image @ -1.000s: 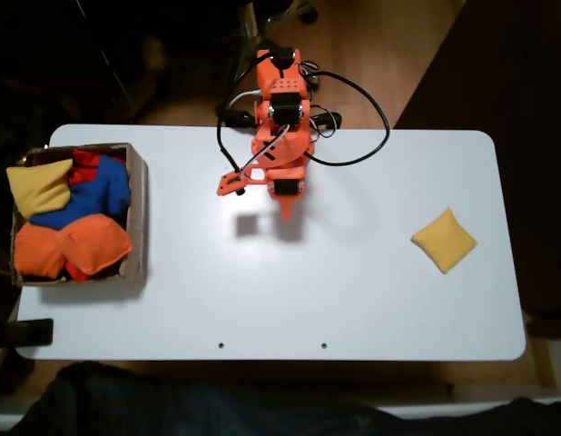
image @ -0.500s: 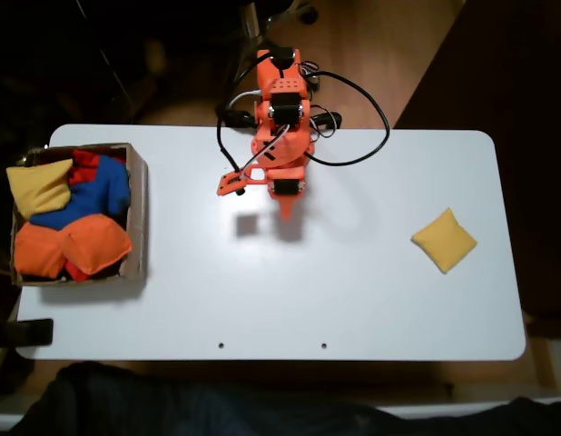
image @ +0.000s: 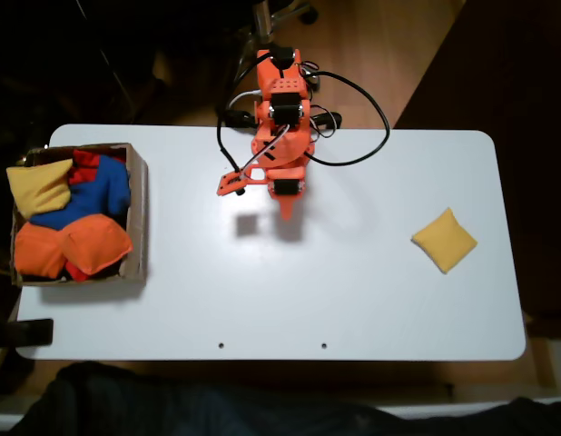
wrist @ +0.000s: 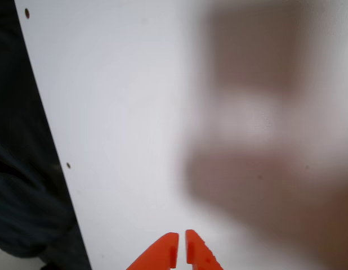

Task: Grasp a bag and put it in the box.

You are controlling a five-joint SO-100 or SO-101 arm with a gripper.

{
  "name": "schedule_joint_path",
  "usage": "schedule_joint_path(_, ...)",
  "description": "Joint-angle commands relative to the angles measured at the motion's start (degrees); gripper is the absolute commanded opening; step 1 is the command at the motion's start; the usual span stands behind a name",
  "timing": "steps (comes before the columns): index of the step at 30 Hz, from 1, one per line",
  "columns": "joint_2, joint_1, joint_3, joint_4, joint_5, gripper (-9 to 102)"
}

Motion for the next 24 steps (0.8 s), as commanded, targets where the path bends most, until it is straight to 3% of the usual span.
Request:
schedule_joint_path(1, -0.1, 0.0, 0.0, -0.7, 0.3, 0)
schedule_joint_path(24, -0.1, -0.7, 0.0, -0.7, -0.4, 0)
